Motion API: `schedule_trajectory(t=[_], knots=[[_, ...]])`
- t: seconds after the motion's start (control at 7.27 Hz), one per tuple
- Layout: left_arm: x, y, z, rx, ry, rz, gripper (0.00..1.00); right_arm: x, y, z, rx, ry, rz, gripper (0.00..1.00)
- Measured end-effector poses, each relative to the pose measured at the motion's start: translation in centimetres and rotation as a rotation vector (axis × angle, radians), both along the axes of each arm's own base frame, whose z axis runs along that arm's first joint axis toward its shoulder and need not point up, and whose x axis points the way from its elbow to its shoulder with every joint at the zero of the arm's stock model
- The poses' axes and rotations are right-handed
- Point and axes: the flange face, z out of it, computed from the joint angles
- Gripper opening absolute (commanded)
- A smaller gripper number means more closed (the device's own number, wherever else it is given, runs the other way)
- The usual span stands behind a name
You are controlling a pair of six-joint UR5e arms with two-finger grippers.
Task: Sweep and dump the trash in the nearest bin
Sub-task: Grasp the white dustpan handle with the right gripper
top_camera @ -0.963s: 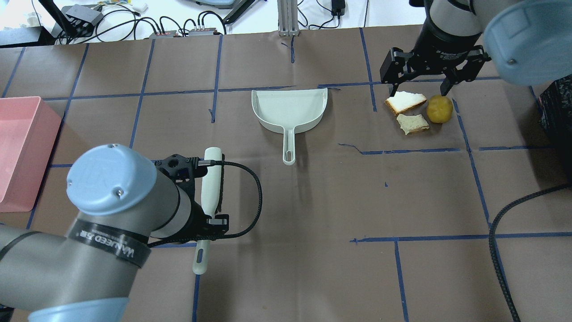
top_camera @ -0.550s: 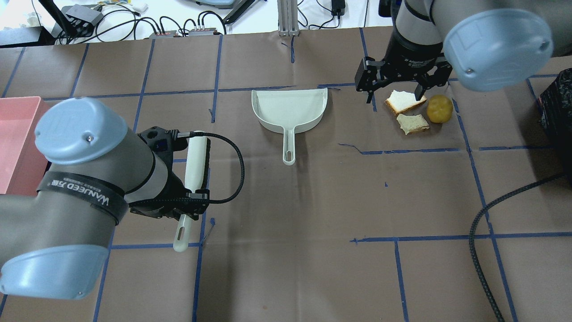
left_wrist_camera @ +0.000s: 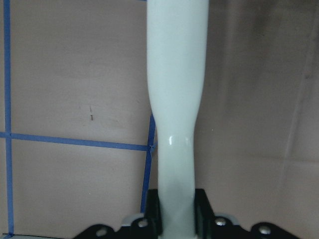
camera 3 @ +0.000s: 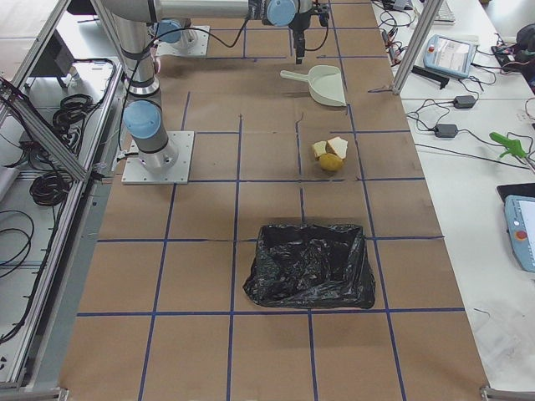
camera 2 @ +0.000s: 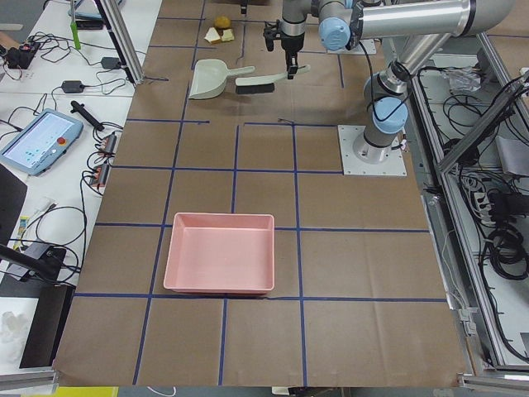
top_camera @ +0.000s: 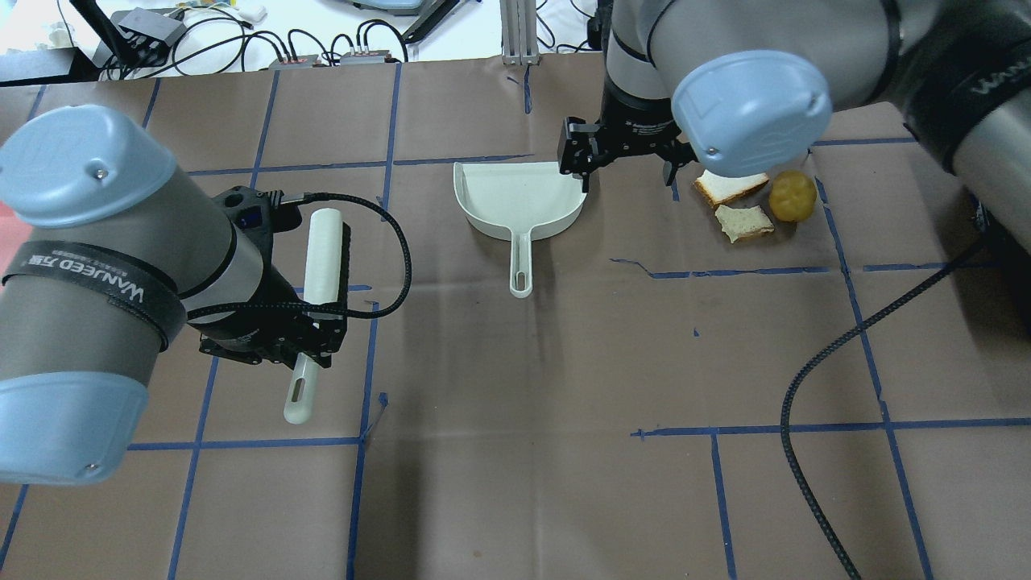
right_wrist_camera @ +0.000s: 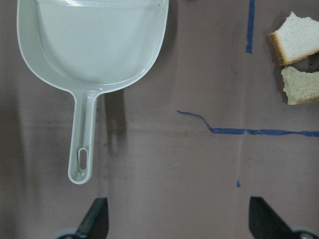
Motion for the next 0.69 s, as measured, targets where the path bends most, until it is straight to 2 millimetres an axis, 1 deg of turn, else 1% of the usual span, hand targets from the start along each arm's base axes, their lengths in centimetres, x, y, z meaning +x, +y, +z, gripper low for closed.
schedule_trajectory(t=[0.28, 0.41, 0.55, 0.69], knots=[[-0.1, -0.3, 0.1, -0.034, -0.028, -0.009, 0.12, 5.1, -2.4, -1.7, -0.001, -0.003, -0.014, 1.0], [-0.3, -0.3, 0.0, -0.047, -0.037, -0.017, 0.1, 7.6, -3.2, -3.1, 0.009, -0.001, -0.027, 1.0], [-0.5, -0.4, -0.1, -0.049, -0.042, -0.024, 0.09, 9.8, -3.3, -5.1, 0.029, 0.008, -0.032, 1.0], [-0.7, -0.4, -0.3, -0.045, -0.045, -0.03, 0.09, 11.2, -2.9, -7.2, 0.052, 0.016, -0.034, 1.0]])
